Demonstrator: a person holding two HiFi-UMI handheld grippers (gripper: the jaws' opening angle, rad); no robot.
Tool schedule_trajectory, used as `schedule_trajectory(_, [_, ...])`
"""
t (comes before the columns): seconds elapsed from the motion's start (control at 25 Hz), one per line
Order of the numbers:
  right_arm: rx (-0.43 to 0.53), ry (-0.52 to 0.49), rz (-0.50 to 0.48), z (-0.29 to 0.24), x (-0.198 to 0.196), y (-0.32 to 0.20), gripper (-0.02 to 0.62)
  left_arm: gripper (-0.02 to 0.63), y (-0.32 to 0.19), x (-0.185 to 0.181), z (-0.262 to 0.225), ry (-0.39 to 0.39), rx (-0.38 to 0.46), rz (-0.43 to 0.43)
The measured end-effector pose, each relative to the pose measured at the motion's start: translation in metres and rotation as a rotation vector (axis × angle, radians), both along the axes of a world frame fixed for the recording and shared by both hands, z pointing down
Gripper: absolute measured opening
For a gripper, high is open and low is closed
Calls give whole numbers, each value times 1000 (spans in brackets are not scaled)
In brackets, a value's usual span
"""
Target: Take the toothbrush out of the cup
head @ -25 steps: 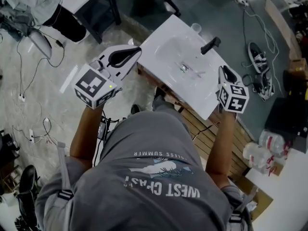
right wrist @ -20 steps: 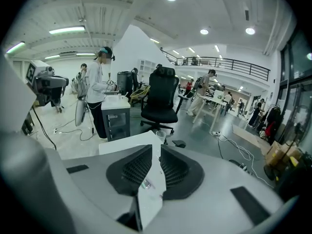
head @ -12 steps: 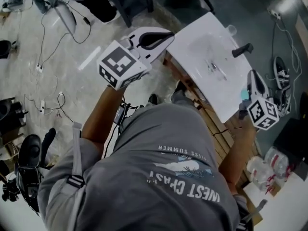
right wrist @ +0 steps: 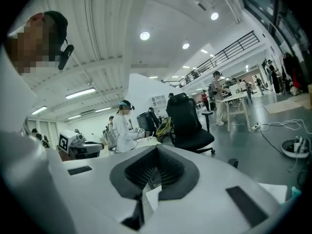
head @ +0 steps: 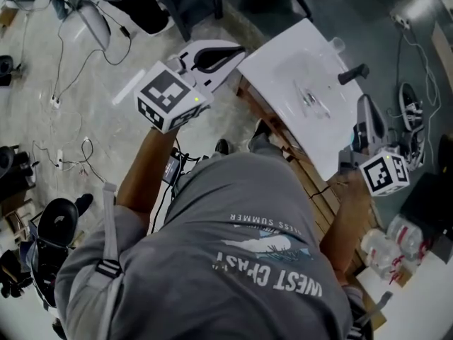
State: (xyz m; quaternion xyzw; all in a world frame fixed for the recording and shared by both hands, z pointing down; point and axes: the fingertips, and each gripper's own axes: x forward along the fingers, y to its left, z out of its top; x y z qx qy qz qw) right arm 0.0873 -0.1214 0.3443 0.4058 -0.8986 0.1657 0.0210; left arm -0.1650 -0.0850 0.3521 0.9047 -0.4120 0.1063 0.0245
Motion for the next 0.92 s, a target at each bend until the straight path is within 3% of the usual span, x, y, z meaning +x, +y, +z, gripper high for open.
schedule_trajectory(0.92, [-34,4,-41,4,-34,-3,6,-2,-1,-20,2,21,-17,-16])
